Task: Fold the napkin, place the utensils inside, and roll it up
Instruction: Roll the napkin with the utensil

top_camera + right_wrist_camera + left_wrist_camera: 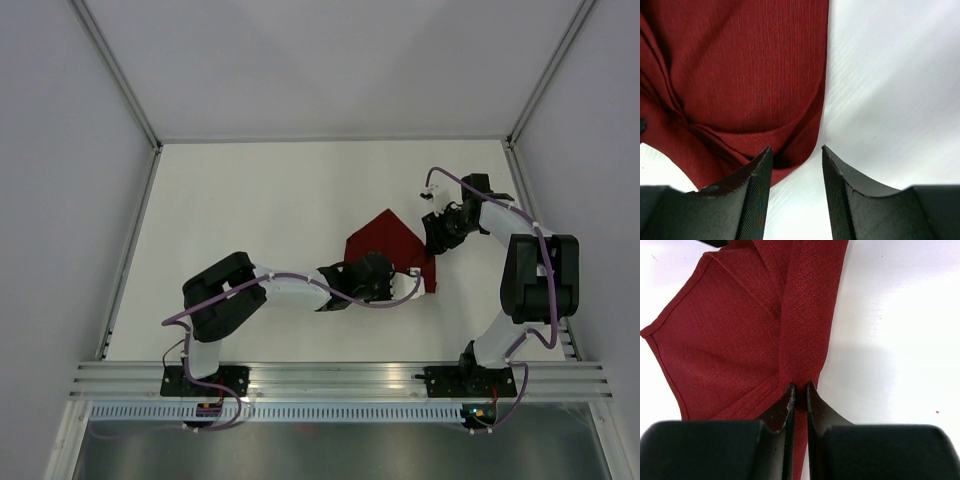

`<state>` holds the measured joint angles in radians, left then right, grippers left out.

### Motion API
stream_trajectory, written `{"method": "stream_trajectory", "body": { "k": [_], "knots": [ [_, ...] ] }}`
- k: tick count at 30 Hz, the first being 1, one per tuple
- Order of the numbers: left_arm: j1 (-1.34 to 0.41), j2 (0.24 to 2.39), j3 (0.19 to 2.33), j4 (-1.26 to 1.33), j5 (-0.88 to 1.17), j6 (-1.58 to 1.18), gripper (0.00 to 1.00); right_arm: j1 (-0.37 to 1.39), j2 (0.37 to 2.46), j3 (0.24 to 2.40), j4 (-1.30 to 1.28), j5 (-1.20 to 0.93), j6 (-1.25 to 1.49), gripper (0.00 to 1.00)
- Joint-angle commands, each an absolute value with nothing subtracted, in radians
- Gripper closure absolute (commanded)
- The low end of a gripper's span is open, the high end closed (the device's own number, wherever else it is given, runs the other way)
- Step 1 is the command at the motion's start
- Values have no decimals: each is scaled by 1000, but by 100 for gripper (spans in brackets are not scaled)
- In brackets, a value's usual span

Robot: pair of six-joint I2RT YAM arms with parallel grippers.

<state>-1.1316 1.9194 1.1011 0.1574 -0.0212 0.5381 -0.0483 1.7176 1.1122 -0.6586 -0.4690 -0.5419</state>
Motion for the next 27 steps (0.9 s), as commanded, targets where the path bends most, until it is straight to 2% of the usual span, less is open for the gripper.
{"method": "stream_trajectory", "body": {
  "k": [1, 3, 6, 11, 14, 27],
  "knots": [
    [-1134, 1948, 1124, 55, 23, 469, 98, -52, 1720, 1085, -681, -403, -520, 50],
    [-1134, 1954, 1137, 41, 35, 465, 98, -51, 1736, 1086, -692, -405, -523, 50],
    [-1134, 1957, 1157, 6, 54, 454, 98, -52, 1772, 1086, -699, -413, -532, 55],
    [-1134, 1973, 1193, -72, 89, 440, 98, -51, 1838, 1107, -678, -416, -511, 80],
    [-1132, 1986, 1218, -100, 109, 433, 98, -52, 1879, 1135, -661, -408, -496, 88],
    [-1091, 2082, 1402, -317, 288, 365, 98, -23, 1979, 1258, -592, -334, -448, 91]
  ]
}}
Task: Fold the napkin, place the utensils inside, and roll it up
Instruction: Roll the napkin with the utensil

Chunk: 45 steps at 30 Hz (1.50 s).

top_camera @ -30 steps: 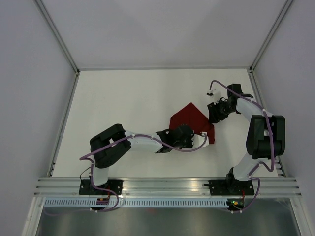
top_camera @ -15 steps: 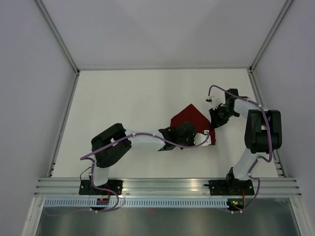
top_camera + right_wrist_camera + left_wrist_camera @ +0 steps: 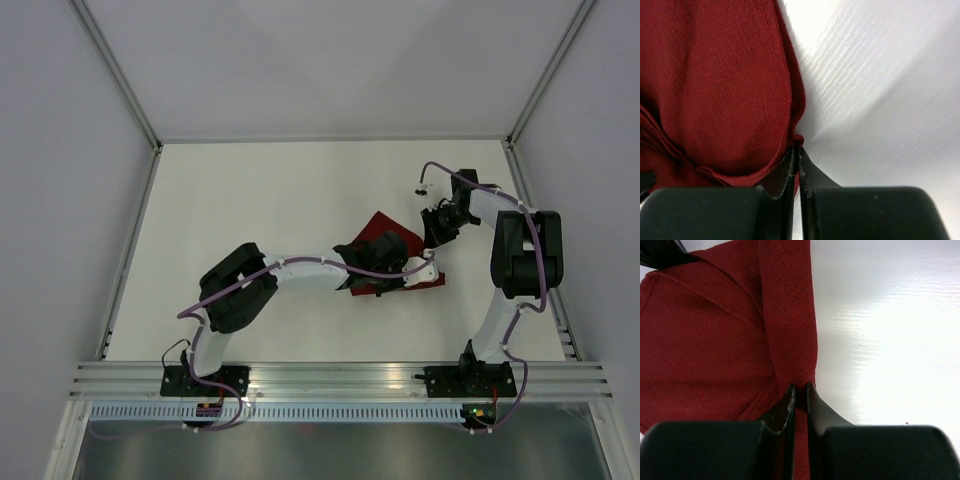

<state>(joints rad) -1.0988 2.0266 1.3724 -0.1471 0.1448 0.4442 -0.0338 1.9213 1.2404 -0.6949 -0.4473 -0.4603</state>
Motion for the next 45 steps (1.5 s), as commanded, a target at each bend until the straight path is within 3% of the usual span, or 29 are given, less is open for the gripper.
{"method": "stream_trajectory", "body": {
  "k": [1, 9, 11, 15, 21, 27, 34, 39, 45],
  "knots": [
    [-1077, 2094, 1420, -337, 305, 361, 98, -21, 1980, 1256, -588, -330, -446, 92],
    [-1000, 2169, 1520, -452, 521, 305, 98, -17, 1938, 1223, -519, -311, -430, 86],
    [-986, 2192, 1542, -480, 563, 298, 98, -15, 1925, 1223, -506, -311, -420, 80],
    [-970, 2224, 1577, -512, 607, 285, 98, -15, 1872, 1218, -471, -301, -403, 60],
    [-937, 2278, 1612, -551, 654, 256, 98, -23, 1723, 1148, -376, -317, -406, 46],
    [-922, 2312, 1623, -564, 646, 235, 98, -31, 1463, 1105, -432, -438, -449, 43],
    [-905, 2339, 1655, -578, 650, 218, 98, -35, 1159, 962, -603, -612, -690, 42],
    [-890, 2381, 1695, -601, 678, 195, 93, -11, 1114, 839, -730, -675, -998, 43],
    [-874, 2433, 1752, -638, 689, 163, 92, 106, 1111, 729, -662, -637, -1045, 42]
  ]
}}
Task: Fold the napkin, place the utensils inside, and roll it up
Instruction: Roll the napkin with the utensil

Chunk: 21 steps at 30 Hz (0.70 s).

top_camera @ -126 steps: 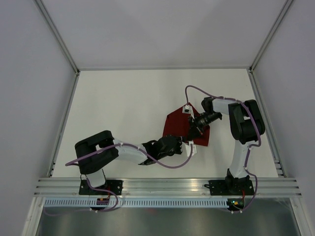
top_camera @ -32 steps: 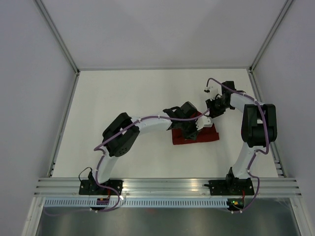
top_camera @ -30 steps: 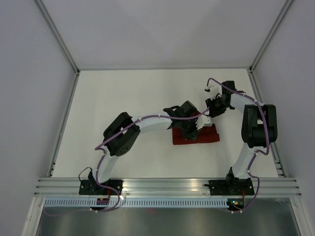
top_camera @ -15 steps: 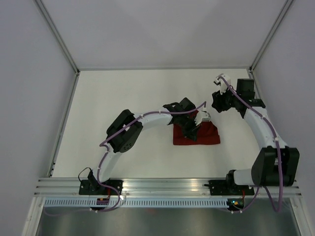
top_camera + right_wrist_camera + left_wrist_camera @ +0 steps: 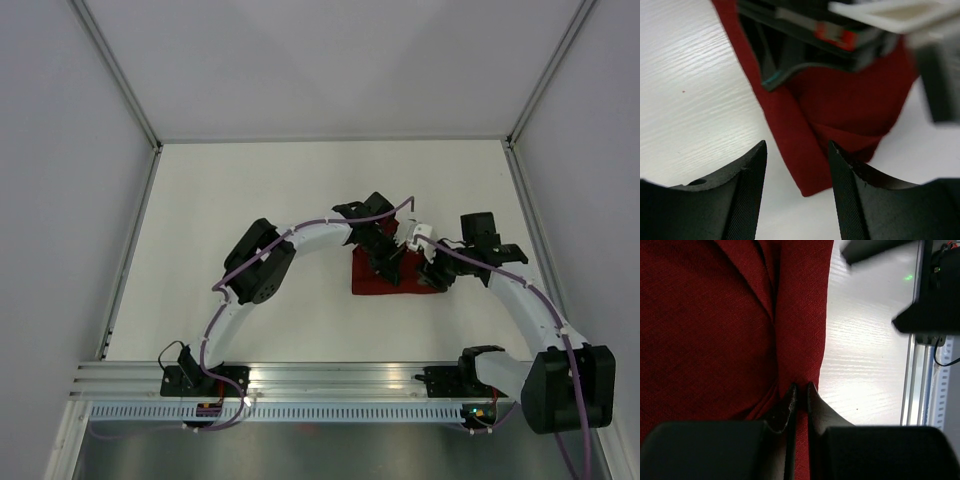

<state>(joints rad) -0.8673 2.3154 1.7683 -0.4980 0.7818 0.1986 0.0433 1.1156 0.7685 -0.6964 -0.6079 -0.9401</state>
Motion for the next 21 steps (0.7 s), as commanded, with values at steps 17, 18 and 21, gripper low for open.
{"method": "stream_trajectory", "body": {
  "k": [17, 18, 21],
  "knots": [
    [-857, 2493, 1818, -678, 657, 109, 84, 414, 1170, 514, -289, -336, -933, 41],
    [-857, 2496, 1822, -678, 655, 103, 83, 417, 1180, 508, -264, -322, -928, 42],
    [-853, 2494, 1833, -678, 657, 84, 78, 425, 1195, 489, -227, -288, -922, 46]
  ]
}}
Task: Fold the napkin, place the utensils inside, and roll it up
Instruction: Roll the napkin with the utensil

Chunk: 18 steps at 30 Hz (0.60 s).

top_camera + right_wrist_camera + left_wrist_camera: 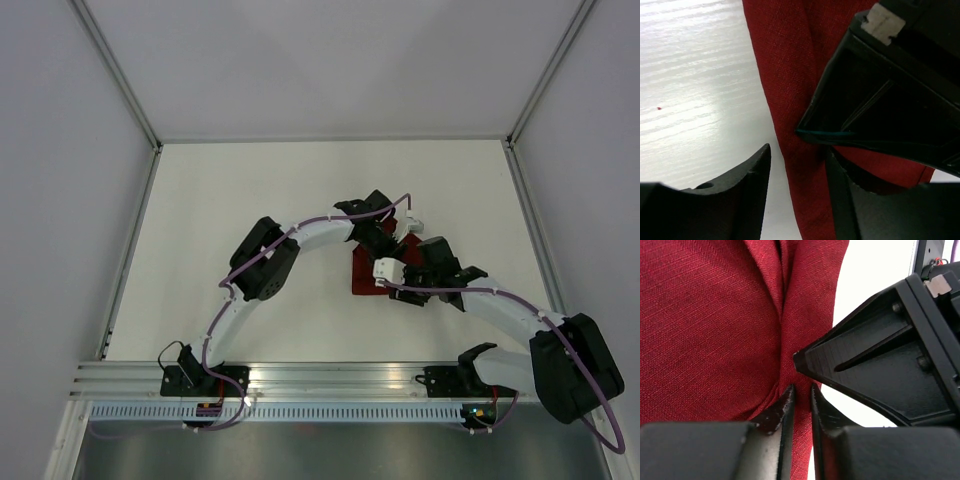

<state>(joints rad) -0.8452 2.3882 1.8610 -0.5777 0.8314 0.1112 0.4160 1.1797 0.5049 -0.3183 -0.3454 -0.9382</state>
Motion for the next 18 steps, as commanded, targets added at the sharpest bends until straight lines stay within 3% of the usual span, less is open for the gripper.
{"method": "stream_trajectory", "body": {
  "k": [1, 2, 6, 13, 18],
  "knots": [
    [-850, 2496, 1836, -675, 660, 78, 76, 423, 1195, 485, -221, -284, -919, 48],
    [-847, 2494, 1839, -670, 666, 52, 74, 425, 1193, 471, -209, -273, -919, 50],
    [-812, 2459, 1787, -554, 712, -101, 71, 423, 1178, 442, -183, -252, -910, 80],
    [-761, 2292, 1625, -238, 761, -323, 71, 420, 1216, 466, -213, -267, -919, 96],
    [-716, 2128, 1458, 54, 672, -530, 68, 393, 1296, 552, -313, -343, -962, 100]
  ]
}}
